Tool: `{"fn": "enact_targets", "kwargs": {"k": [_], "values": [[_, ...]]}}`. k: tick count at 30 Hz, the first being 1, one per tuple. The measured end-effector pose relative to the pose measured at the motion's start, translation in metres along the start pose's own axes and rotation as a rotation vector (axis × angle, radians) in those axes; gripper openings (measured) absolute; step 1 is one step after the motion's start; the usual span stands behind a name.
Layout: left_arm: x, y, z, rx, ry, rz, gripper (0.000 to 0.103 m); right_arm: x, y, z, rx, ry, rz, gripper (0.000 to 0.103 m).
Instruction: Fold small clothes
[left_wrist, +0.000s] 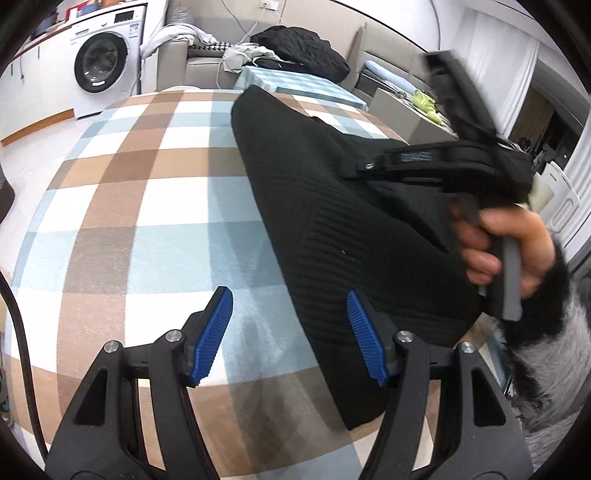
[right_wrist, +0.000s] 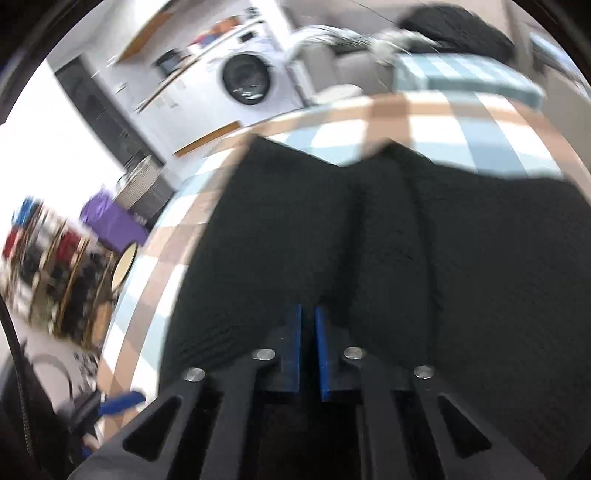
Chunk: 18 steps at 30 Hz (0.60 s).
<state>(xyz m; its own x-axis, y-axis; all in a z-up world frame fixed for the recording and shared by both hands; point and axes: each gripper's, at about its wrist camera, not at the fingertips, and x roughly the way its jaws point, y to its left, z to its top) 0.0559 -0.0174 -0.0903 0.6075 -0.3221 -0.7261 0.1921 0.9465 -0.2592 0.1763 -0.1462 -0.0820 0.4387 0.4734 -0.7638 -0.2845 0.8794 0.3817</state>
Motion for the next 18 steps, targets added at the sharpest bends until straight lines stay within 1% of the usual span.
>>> {"fn": "enact_targets", "kwargs": {"k": [1, 4, 5, 7, 8, 11, 12, 13, 14, 15, 16, 17, 18], "values": [[-0.001, 0.002, 0.002, -0.006, -0.006, -0.001, 0.062, -0.019, 0.012, 0.0, -0.046, -0.061, -0.016, 0.006], [-0.005, 0.004, 0.008, -0.016, -0.022, -0.019, 0.062, -0.055, 0.023, 0.006, -0.097, -0.151, -0.126, 0.006], [-0.005, 0.003, 0.01, -0.012, -0.025, -0.019, 0.062, -0.056, 0.021, 0.008, -0.104, -0.149, -0.142, 0.006], [-0.001, 0.001, 0.013, -0.002, -0.023, -0.02, 0.062, -0.046, 0.015, 0.01, -0.119, -0.116, -0.223, 0.006], [0.0, -0.001, 0.013, 0.001, -0.021, -0.02, 0.062, -0.032, 0.006, 0.012, -0.102, -0.065, -0.24, 0.007], [0.007, -0.008, 0.012, 0.015, -0.002, -0.015, 0.062, -0.006, -0.017, 0.01, -0.044, 0.005, -0.282, 0.007], [0.008, -0.009, 0.011, 0.017, 0.003, -0.015, 0.062, -0.002, -0.022, 0.007, -0.016, 0.02, -0.261, 0.009], [0.01, -0.011, 0.01, 0.02, 0.01, -0.017, 0.062, -0.003, -0.029, 0.004, 0.015, 0.035, -0.221, 0.012], [0.012, -0.012, 0.008, 0.019, 0.016, -0.021, 0.062, -0.006, -0.033, 0.0, 0.029, 0.033, -0.194, 0.014], [0.014, -0.012, 0.007, 0.017, 0.022, -0.026, 0.062, -0.012, -0.037, -0.004, 0.038, 0.02, -0.158, 0.025], [0.015, -0.013, 0.006, 0.016, 0.025, -0.03, 0.062, -0.015, -0.039, -0.008, 0.047, 0.017, -0.134, 0.038], [0.016, -0.014, 0.005, 0.018, 0.028, -0.03, 0.062, -0.015, -0.04, -0.011, 0.056, 0.011, -0.12, 0.041], [0.017, -0.014, 0.005, 0.022, 0.031, -0.029, 0.062, -0.018, -0.042, -0.013, 0.063, 0.004, -0.099, 0.042]]}}
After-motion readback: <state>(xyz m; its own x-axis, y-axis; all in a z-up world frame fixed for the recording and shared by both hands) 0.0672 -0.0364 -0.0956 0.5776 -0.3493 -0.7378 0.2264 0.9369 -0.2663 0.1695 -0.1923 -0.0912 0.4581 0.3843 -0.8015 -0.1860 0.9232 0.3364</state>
